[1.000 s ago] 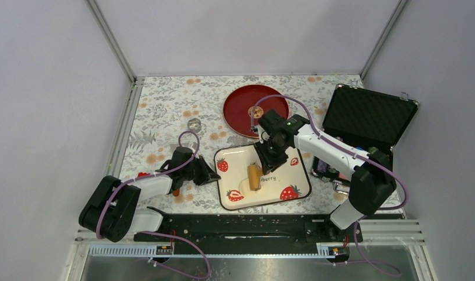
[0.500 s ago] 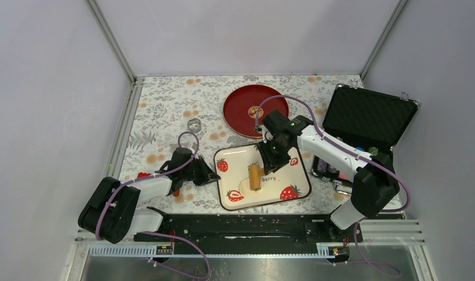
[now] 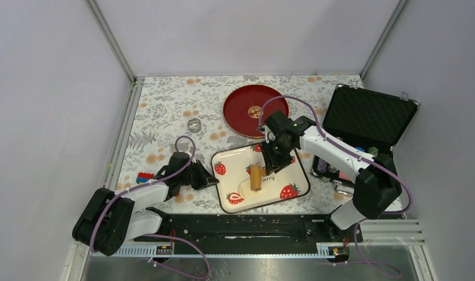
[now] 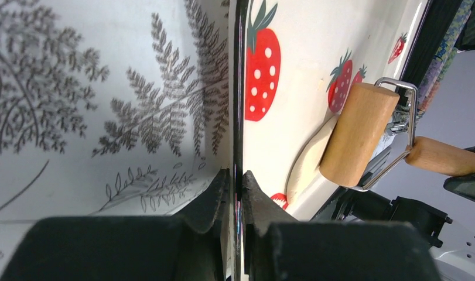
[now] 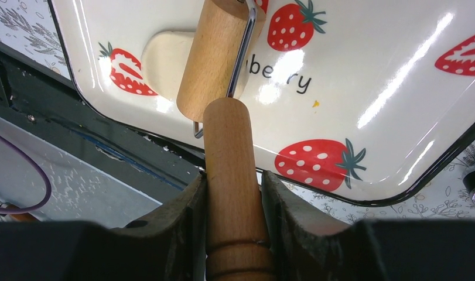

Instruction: Roll out the dumpling wrappers from the dough

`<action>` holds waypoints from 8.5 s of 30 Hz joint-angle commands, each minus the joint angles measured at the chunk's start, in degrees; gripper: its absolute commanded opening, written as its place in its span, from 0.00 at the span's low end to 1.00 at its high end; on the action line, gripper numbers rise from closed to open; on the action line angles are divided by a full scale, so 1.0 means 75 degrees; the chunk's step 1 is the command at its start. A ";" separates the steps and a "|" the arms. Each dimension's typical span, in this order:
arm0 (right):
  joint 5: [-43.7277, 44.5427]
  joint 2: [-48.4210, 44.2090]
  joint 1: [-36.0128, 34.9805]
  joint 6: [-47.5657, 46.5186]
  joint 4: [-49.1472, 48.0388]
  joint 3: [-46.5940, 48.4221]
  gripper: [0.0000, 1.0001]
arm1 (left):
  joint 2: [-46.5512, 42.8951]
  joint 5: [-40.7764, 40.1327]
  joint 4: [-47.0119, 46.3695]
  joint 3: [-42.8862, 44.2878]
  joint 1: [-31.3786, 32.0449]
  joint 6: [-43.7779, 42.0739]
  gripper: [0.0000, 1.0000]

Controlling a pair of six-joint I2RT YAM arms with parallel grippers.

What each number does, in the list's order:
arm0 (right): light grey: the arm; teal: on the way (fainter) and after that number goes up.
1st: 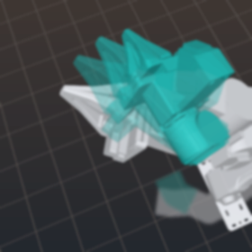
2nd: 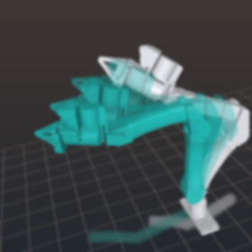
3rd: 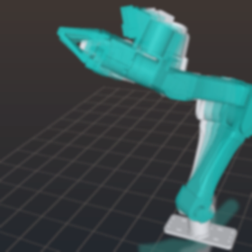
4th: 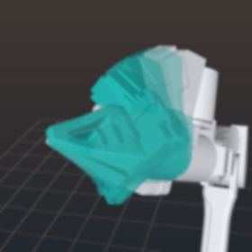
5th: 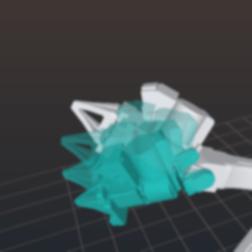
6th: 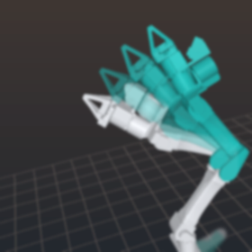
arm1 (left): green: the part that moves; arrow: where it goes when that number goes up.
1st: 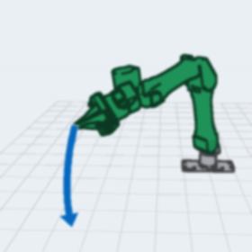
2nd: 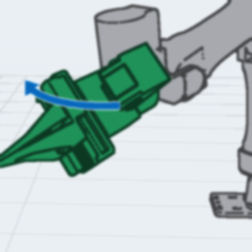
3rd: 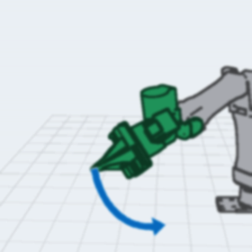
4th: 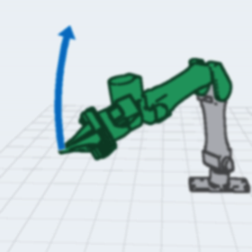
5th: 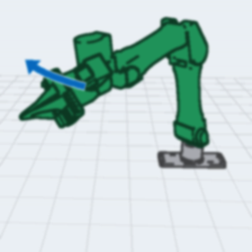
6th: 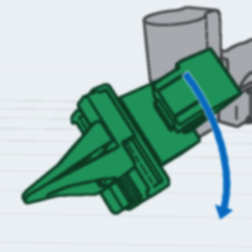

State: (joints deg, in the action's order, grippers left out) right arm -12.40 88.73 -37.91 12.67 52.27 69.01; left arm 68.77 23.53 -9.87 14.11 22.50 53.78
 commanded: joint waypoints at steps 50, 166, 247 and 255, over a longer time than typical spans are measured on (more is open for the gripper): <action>0.1964 0.0131 0.0321 -0.0488 0.2018 0.0932 0.00 | -0.1568 -0.1475 0.0870 -0.0217 -0.0375 0.0292 0.00; 0.2069 -0.1236 -0.2234 0.6184 -0.0735 0.0232 0.00 | -0.1358 -0.1319 0.0717 -0.0194 -0.0394 0.0245 0.00; 0.0728 -0.0095 -0.2552 0.7847 -0.2255 -0.3272 0.00 | -0.1494 -0.1276 0.0623 -0.0303 -0.0457 0.0271 0.00; 0.1150 0.0423 -0.2552 0.6811 -0.1841 -0.1734 0.00 | -0.1505 -0.1270 0.0609 -0.0309 -0.0463 0.0277 0.00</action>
State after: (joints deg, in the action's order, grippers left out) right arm -9.91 86.41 -56.82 70.22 19.31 53.89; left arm 58.19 15.14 -2.96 11.14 19.18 54.63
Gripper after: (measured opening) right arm 0.392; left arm 0.080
